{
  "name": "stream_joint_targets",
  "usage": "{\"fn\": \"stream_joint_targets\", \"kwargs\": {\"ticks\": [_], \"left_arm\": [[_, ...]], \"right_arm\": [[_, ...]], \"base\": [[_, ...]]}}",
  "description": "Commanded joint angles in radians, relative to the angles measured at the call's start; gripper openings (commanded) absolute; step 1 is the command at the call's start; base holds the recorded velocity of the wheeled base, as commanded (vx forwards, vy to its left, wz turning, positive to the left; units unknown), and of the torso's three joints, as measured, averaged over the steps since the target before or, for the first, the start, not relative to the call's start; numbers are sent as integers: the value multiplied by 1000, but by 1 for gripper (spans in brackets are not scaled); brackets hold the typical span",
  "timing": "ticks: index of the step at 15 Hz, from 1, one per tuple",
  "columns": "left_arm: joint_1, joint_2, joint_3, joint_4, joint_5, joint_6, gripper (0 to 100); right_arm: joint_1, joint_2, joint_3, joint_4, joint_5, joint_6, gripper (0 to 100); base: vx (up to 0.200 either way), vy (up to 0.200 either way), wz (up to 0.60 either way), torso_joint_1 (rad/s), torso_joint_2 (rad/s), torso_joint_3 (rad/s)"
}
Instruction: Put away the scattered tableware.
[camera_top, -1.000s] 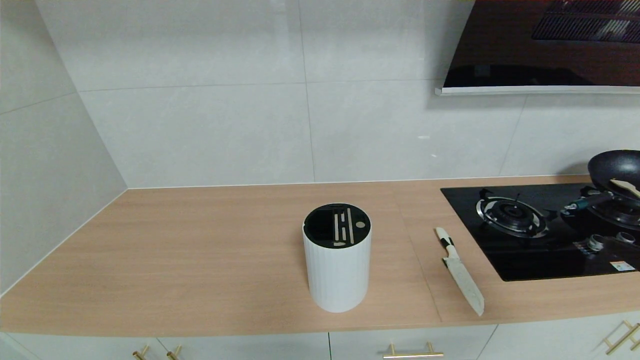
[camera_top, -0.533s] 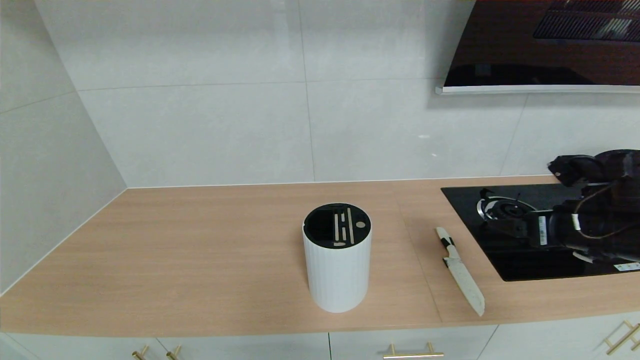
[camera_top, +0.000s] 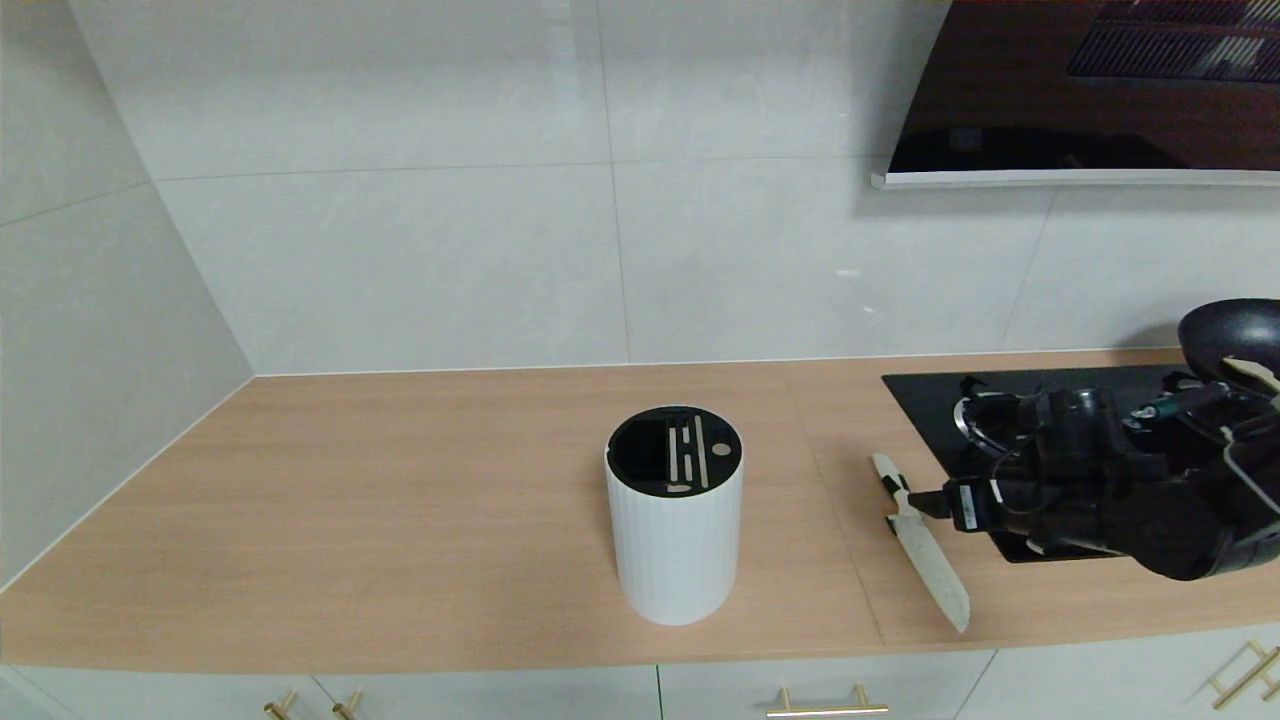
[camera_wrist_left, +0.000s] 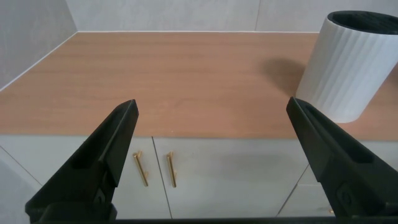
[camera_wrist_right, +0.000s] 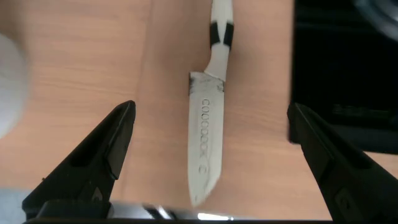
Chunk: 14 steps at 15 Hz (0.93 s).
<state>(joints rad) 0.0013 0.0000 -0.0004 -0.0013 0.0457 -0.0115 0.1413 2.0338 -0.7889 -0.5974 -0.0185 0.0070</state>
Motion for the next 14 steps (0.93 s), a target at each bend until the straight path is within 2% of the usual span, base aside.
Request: {"fn": "stream_joint_targets", "kwargs": {"ticks": [1,7,10,14], "left_arm": [[0,0,0,-2,0,-1,100],[0,0,0,0,0,-1,100],[0,0,0,0,0,-1,100],[0,0,0,0,0,-1,100]], "right_arm": [[1,131,-3,-61,-17,-1,100],[4,213,-35,-108,-23,-4,100],[17,258,-42,-174,-40,-4,100],[37,299,-69,-180,-44,1,100]], "base": [[0,0,0,0,0,0],[0,0,0,0,0,0],[0,0,0,0,0,0],[0,0,0,0,0,0]]}}
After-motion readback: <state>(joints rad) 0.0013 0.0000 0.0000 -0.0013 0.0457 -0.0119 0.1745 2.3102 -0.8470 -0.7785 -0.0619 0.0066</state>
